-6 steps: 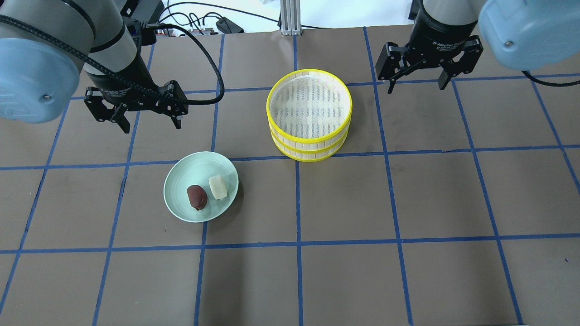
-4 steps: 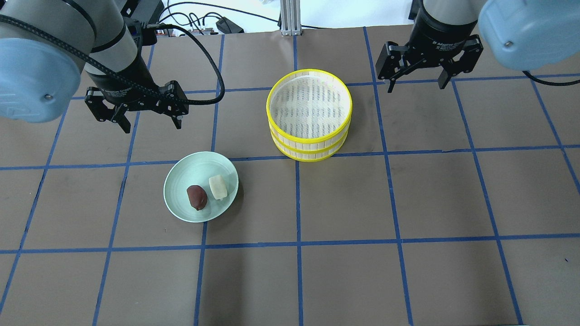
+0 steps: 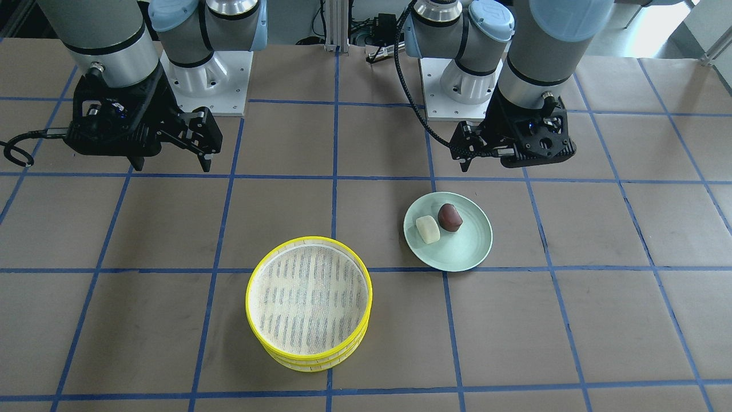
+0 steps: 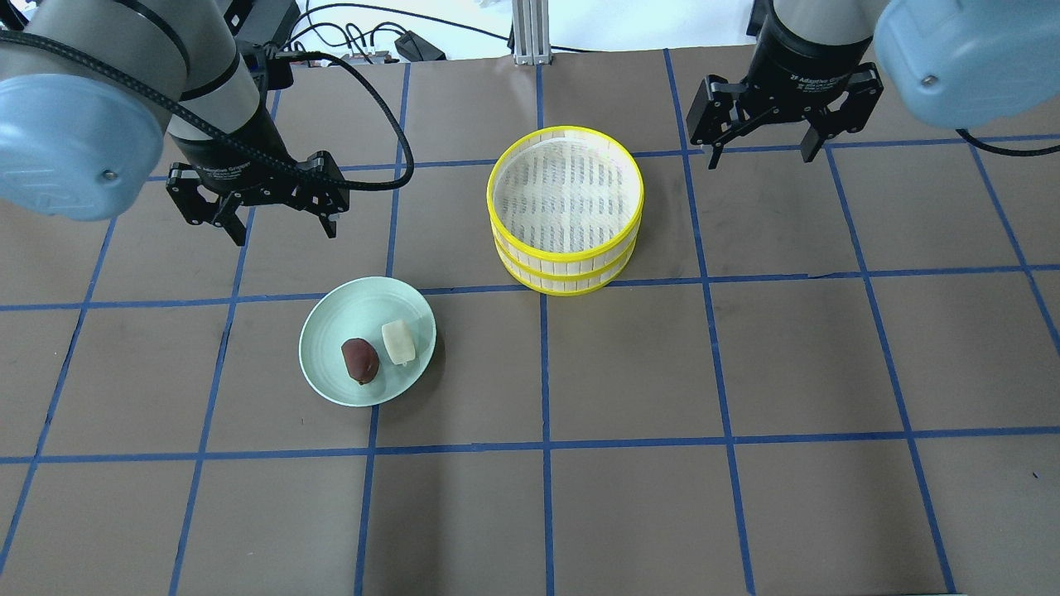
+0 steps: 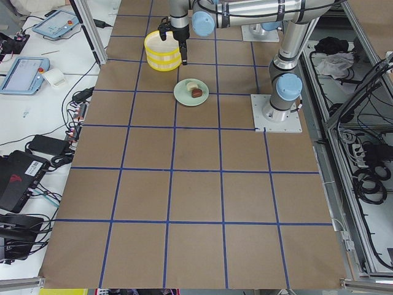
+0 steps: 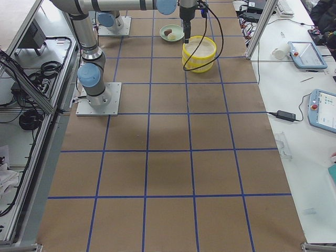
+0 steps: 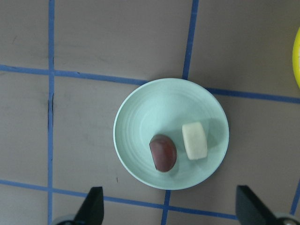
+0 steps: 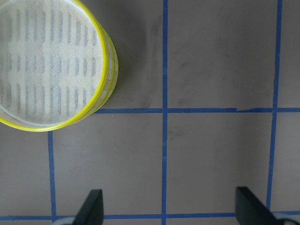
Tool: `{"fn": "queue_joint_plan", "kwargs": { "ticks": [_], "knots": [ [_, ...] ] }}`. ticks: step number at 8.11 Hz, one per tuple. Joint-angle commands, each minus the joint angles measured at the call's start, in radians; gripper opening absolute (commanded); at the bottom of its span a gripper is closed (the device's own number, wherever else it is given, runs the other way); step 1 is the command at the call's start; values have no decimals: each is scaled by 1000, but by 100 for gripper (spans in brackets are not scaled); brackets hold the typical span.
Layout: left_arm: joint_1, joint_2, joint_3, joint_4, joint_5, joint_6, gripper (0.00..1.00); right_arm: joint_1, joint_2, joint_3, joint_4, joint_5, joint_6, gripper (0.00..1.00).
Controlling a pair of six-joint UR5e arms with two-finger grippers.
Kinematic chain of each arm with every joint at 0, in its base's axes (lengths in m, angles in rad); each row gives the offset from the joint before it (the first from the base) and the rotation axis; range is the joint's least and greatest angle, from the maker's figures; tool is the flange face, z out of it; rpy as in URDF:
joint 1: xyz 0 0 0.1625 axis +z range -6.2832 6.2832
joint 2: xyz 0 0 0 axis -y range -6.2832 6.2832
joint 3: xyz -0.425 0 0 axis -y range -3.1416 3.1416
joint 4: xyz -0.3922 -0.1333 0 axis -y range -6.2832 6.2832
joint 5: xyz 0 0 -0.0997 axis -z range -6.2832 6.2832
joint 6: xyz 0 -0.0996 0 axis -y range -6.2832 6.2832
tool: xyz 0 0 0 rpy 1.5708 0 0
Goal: Place buns in different layers of steamer
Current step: 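Move the left gripper toward the plate while the right gripper approaches the steamer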
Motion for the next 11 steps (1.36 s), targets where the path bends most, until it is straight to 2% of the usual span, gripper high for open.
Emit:
{"fn": "queue_joint_plan", "kwargs": {
  "ticks": [1, 2, 4, 5, 9, 11],
  "knots": [
    [-2, -103, -48, 146, -9, -76, 91, 0, 10, 0, -2, 4, 1, 100],
    [-3, -131, -66, 178, -10, -78, 81, 0, 13, 2, -10, 7, 1, 100],
    [-11, -172, -90, 203, -18, -83, 81, 3, 14, 27, -22, 15, 3, 100],
    [-10, -194, -91, 203, -97, -86, 81, 5, 51, 41, -98, 15, 29, 100],
    [-11, -225, -149, 223, -107, -90, 78, 66, 271, 41, -408, 16, 107, 100],
    [-11, -246, -145, 226, -152, -130, 78, 66, 360, 41, -493, 54, 129, 100]
  ]
}}
